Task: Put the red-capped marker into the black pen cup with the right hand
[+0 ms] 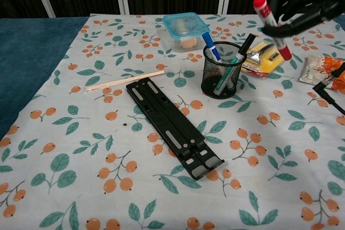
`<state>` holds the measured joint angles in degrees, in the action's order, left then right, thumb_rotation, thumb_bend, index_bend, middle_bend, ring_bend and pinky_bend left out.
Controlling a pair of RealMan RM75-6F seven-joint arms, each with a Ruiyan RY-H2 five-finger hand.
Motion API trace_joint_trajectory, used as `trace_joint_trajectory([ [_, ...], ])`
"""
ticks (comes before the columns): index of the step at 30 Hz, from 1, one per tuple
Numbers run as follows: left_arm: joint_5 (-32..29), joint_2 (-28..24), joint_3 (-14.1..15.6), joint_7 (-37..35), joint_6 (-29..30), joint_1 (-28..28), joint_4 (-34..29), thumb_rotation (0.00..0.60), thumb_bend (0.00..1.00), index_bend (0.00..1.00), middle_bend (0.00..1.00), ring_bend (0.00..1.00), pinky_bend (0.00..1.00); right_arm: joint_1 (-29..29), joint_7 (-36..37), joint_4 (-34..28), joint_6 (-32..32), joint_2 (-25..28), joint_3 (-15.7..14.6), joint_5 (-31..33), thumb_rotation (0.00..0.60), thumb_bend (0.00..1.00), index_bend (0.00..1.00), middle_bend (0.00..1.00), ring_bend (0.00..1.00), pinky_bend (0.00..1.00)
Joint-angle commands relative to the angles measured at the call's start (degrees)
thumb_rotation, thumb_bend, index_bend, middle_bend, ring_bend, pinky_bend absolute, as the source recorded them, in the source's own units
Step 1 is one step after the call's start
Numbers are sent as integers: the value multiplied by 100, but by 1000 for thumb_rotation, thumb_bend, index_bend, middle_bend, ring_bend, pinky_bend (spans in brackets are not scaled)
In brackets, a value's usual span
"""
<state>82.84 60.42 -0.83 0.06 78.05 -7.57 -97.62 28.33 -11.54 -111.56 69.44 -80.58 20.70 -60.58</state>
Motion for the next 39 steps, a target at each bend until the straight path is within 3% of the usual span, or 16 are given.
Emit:
trace_joint_trajectory([
  [1, -9, -1, -2, -6, -7, -2, -2, 600, 33, 0, 0, 0, 0, 205, -8, -632, 226, -28, 573, 953, 600, 595, 749, 574, 340, 291],
  [6, -23, -10, -5, -26, -26, -9, -17, 600, 32, 0, 0, 0, 0, 499, -143, -777, 289, -244, 776, 1573, 600, 595, 749, 575, 341, 292],
  [12, 35, -28, 29, -58, -35, -8, -31, 600, 33, 0, 0, 0, 0, 965, -307, -482, 563, -902, 857, 1790, 600, 595, 749, 575, 341, 291],
  [21, 20, -63, 33, -151, -92, -28, -30, 600, 33, 0, 0, 0, 0, 1436, -413, 532, 729, -1711, 793, 1750, 600, 595, 749, 575, 340, 292],
  [39, -68, -89, 15, -151, -151, -49, -63, 600, 32, 0, 0, 0, 0, 1503, -263, 1593, 835, -2179, 1015, 1987, 600, 591, 749, 571, 332, 291],
])
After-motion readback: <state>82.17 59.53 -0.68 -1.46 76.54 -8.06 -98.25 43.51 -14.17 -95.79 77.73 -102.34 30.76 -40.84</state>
